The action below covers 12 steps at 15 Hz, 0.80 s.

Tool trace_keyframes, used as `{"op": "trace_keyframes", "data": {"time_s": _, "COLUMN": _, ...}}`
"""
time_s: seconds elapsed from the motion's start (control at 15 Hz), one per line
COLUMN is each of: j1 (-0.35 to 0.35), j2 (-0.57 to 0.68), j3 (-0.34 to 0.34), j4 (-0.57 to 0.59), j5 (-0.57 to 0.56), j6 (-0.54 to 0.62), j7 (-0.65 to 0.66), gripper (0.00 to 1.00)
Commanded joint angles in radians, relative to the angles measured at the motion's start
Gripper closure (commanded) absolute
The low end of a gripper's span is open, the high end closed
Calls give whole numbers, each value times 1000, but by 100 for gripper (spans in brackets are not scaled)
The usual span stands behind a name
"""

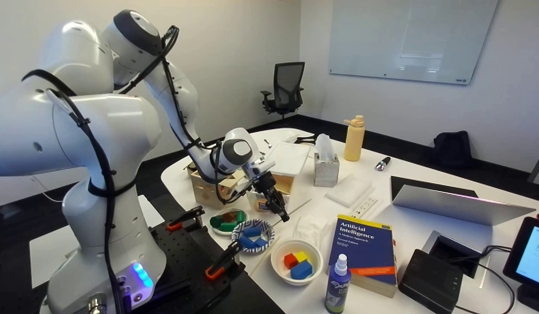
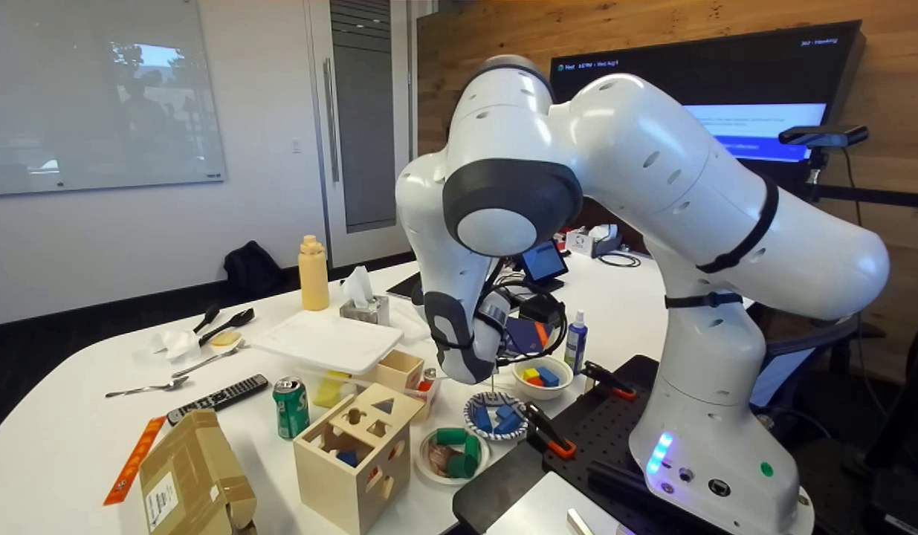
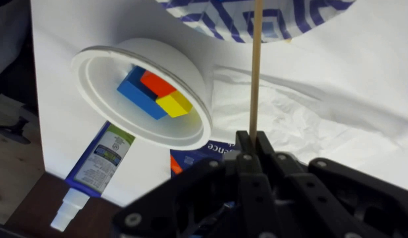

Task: Use the wooden stirrer to stir the black and white bowl.

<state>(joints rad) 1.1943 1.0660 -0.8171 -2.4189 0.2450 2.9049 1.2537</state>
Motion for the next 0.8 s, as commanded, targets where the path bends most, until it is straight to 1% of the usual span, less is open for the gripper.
{"op": "trace_keyframes", "data": {"time_s": 0.0, "j1": 122, "j2": 23, "j3": -60, "j4": -26, "j5": -47, "j6": -122, "j7": 40, "gripper": 98}}
{"op": "trace_keyframes", "data": {"time_s": 0.2, "j1": 154, "j2": 35, "j3": -54, "j4": -15, "j5": -83, "j6": -203, "j7": 45, "gripper": 98}}
{"op": "trace_keyframes", "data": {"time_s": 0.33, "j1": 156, "j2": 41, "j3": -39, "j4": -7, "j5": -94, "j6": -214, "j7": 51, "gripper": 98}}
{"op": "trace_keyframes", "data": {"time_s": 0.73, "j1": 137, "j2": 28, "j3": -1, "j4": 6, "j5": -99, "j6": -160, "j7": 37, "gripper": 98}}
